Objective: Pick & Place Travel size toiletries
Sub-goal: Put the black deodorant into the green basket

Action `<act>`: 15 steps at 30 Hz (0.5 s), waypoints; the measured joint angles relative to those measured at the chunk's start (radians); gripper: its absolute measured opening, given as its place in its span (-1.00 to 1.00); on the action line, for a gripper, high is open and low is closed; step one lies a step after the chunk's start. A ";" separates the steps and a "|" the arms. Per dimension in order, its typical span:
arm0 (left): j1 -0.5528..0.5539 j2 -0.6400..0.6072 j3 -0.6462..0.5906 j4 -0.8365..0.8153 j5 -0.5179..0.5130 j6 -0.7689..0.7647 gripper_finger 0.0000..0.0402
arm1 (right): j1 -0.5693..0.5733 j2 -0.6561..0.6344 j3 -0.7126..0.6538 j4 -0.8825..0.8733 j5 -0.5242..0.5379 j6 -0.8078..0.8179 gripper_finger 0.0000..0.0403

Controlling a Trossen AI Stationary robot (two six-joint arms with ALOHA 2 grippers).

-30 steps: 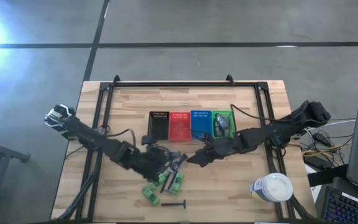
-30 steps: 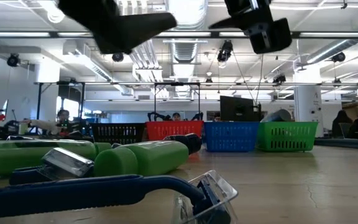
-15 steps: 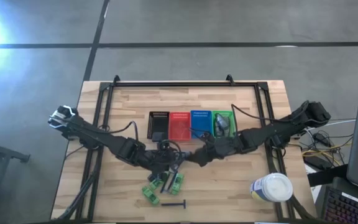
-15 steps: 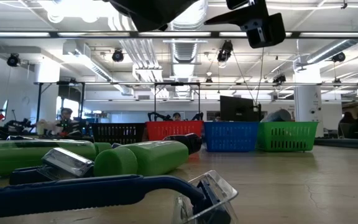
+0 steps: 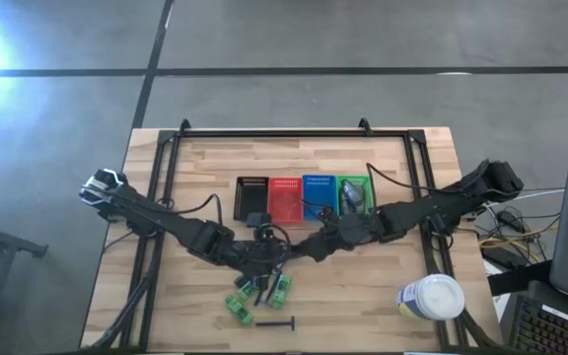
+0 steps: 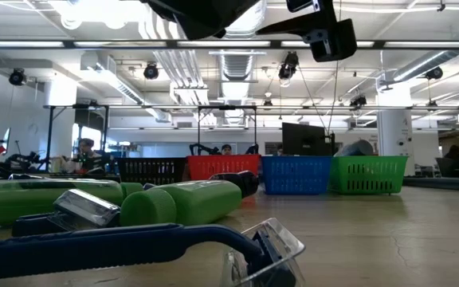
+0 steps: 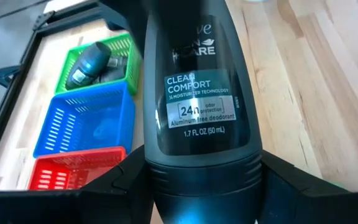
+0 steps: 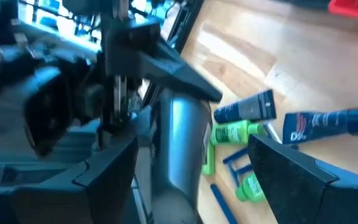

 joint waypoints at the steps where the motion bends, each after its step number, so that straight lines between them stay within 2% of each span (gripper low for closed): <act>1: 0.001 0.000 0.000 0.003 -0.005 0.000 0.01 | 0.000 0.000 0.000 0.000 -0.013 0.000 0.47; 15: 0.012 0.000 0.000 0.012 -0.012 0.001 0.01 | -0.002 0.000 0.000 0.000 -0.017 0.029 0.23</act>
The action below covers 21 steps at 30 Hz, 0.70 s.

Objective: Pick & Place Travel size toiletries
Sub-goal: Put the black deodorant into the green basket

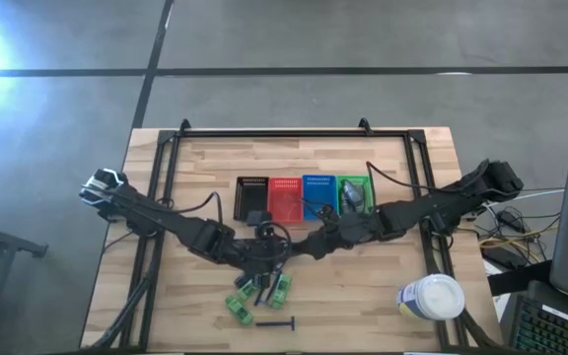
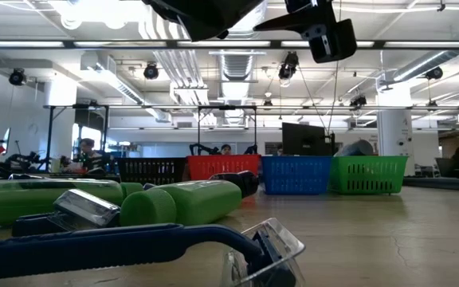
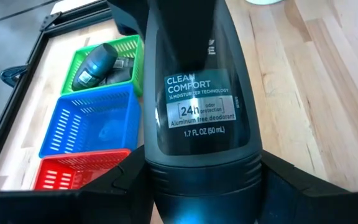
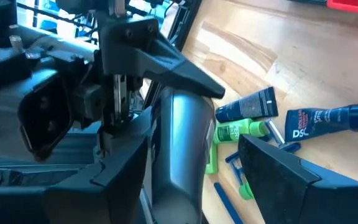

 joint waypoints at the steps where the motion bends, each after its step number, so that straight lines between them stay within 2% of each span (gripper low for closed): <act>1: 0.001 0.000 0.000 0.005 0.000 0.000 0.01 | 0.000 0.000 0.000 0.000 -0.001 0.000 0.21; 15: 0.020 0.000 -0.002 0.015 0.000 0.002 0.02 | -0.011 0.000 -0.001 0.003 -0.001 0.034 -0.27; 18: 0.020 0.000 -0.002 0.016 -0.001 -0.001 0.15 | -0.011 0.000 -0.003 -0.001 0.004 0.028 -0.38; 21: 0.019 -0.002 -0.002 0.032 -0.005 -0.004 0.35 | -0.012 0.002 -0.008 -0.077 0.024 0.030 -0.42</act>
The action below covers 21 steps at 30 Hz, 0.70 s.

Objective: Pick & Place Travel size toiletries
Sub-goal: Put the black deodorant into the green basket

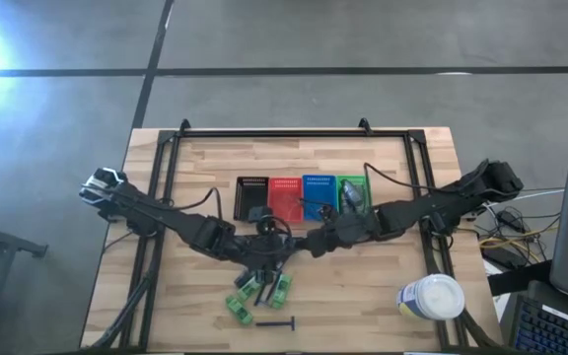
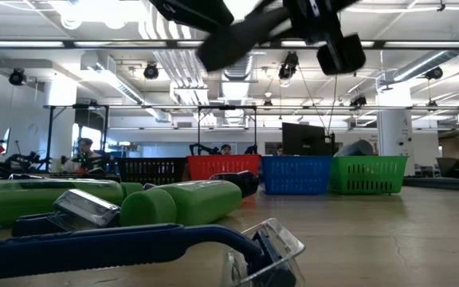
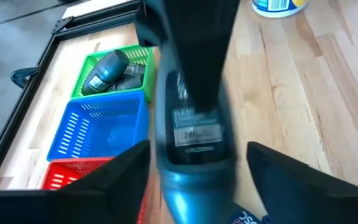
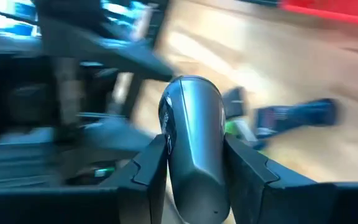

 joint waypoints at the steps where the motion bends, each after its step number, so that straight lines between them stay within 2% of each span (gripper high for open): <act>1: -0.002 0.000 0.000 -0.002 0.000 -0.002 0.40 | -0.001 0.002 0.000 -0.026 0.003 0.001 -0.42; 5: -0.010 -0.001 0.000 -0.041 0.002 -0.020 0.58 | 0.000 -0.004 0.000 -0.120 0.039 0.009 -0.42; 9: -0.020 -0.011 0.000 -0.200 0.004 -0.141 0.66 | 0.019 -0.048 0.000 -0.248 0.147 0.026 -0.42; 14: -0.033 -0.030 -0.002 -0.440 0.011 -0.348 0.64 | 0.051 -0.169 0.005 -0.580 0.343 0.148 -0.41; 18: -0.050 -0.052 -0.037 -0.471 0.037 -0.435 0.59 | 0.049 -0.262 0.004 -0.889 0.419 0.279 -0.41; 21: -0.063 -0.056 -0.065 -0.464 0.041 -0.467 0.55 | 0.008 -0.301 -0.002 -1.049 0.441 0.330 -0.41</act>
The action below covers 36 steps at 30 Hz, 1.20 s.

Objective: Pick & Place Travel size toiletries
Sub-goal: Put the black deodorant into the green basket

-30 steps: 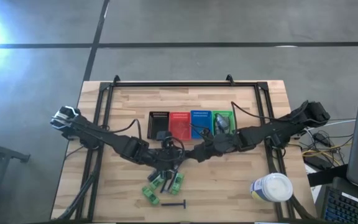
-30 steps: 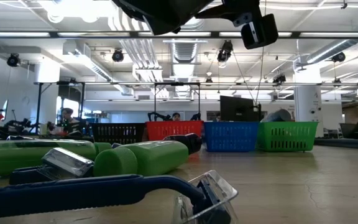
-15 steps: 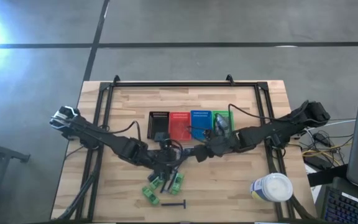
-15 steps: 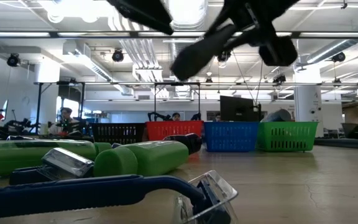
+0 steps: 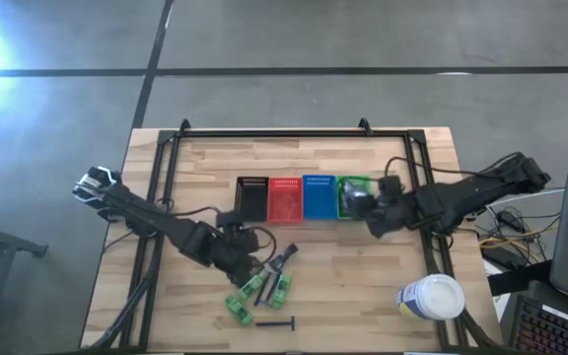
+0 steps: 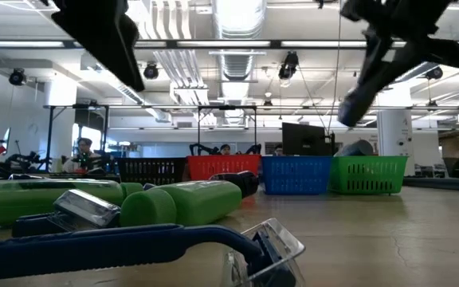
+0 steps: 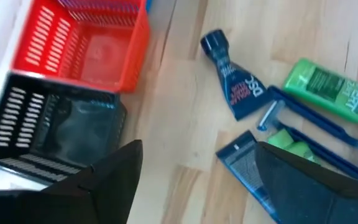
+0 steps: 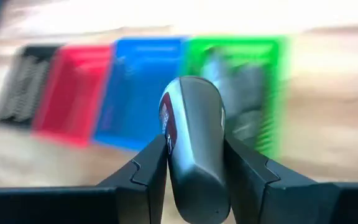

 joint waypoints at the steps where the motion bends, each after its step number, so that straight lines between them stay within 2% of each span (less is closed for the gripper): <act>1: -0.004 -0.002 -0.010 0.002 0.001 -0.012 0.54 | -0.020 -0.008 -0.006 -0.033 0.002 -0.001 -0.41; 5: -0.011 -0.005 -0.046 0.010 0.010 -0.044 0.52 | -0.126 -0.023 -0.047 -0.041 0.000 -0.077 -0.40; 8: -0.013 -0.009 -0.060 0.010 0.018 -0.054 0.52 | -0.208 -0.014 -0.081 -0.025 -0.050 -0.141 -0.40; 14: -0.013 -0.021 -0.067 0.012 0.018 -0.060 0.52 | -0.300 -0.013 -0.138 0.070 -0.089 -0.258 -0.40; 17: -0.013 -0.022 -0.067 0.017 0.015 -0.060 0.52 | -0.342 -0.014 -0.184 0.122 -0.150 -0.297 -0.40; 22: -0.013 -0.023 -0.067 0.018 0.011 -0.057 0.52 | -0.343 -0.015 -0.211 0.222 -0.237 -0.324 -0.40; 31: -0.013 -0.023 -0.067 0.024 -0.017 -0.041 0.52 | -0.338 0.018 -0.208 0.258 -0.218 -0.329 -0.39; 36: -0.013 -0.023 -0.069 0.027 -0.019 -0.040 0.52 | -0.332 0.087 -0.209 0.278 -0.216 -0.326 -0.24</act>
